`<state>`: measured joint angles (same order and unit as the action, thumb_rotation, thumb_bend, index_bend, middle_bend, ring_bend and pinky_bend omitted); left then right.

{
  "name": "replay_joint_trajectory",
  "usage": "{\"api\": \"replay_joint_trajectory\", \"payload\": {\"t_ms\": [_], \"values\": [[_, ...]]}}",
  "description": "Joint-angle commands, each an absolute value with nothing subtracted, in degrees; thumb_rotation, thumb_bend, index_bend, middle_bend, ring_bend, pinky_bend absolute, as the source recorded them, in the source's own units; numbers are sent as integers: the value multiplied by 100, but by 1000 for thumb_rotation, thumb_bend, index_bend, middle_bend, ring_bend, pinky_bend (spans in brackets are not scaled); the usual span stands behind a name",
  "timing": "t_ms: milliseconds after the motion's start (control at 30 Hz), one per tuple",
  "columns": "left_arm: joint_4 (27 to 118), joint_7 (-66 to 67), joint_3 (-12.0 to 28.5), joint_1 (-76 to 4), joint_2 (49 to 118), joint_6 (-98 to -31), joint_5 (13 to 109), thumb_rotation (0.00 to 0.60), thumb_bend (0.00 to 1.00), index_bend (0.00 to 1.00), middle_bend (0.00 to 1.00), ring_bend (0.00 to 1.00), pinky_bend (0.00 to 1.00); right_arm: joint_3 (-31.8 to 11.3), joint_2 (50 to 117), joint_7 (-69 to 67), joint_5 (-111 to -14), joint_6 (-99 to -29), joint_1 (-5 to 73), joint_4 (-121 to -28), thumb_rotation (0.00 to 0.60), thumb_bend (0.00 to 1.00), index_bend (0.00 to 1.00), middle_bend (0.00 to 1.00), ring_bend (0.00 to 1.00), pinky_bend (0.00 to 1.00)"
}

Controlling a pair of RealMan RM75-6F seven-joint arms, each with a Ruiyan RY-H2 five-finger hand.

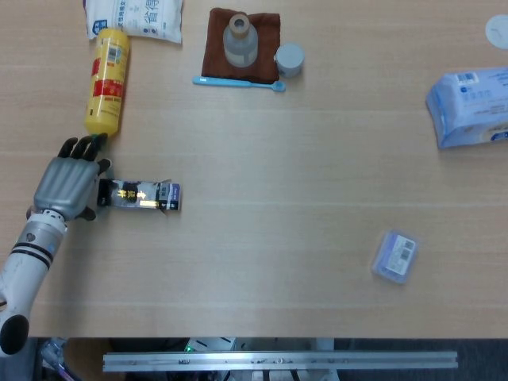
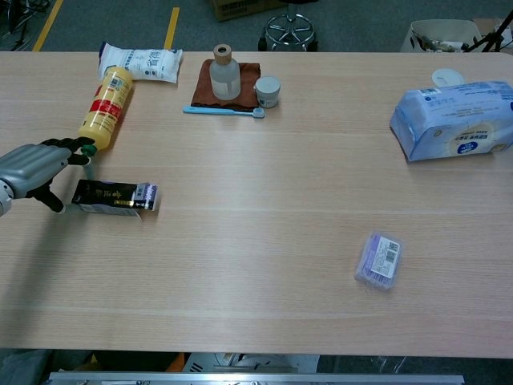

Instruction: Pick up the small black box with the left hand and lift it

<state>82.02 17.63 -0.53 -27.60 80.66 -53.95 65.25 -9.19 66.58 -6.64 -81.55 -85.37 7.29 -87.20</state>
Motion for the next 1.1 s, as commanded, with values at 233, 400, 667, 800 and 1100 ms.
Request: {"api": "replay_joint_trajectory", "payload": {"t_ms": [233,400,667,800,1100], "values": [[8991,2954,-233,-2587,7636,-6208,6830,600,366,493,0,0,54,-921,6664,-671,-8177,-8528,744,-8743,600,416,406,285,240,358],[9289,3631,-235,-2539,7445,-6553,6827,600,400,493,0,0,54,-928,6663,-682,-8179,-8530,748,-8758,600,416,406,285,240,358],[9488,4865,-343,-2471,7250,-7231,7282,600,406,493,0,0,54,-937,6651,-684,-8190,-8554,744,-8781,600,416,406,285,240,358],[9324,5493,-394,-2405,7259,-7603,7640,600,406,493,0,0,54,-935,6640,-672,-8201,-8568,738,-8802,600,416,407,285,240,358],[8867,6417,-581,-2447,7132,-7592,8202,600,439,493,0,0,54,-938,6640,-638,-8195,-8538,758,-8821,600,416,406,285,240,358]]}}
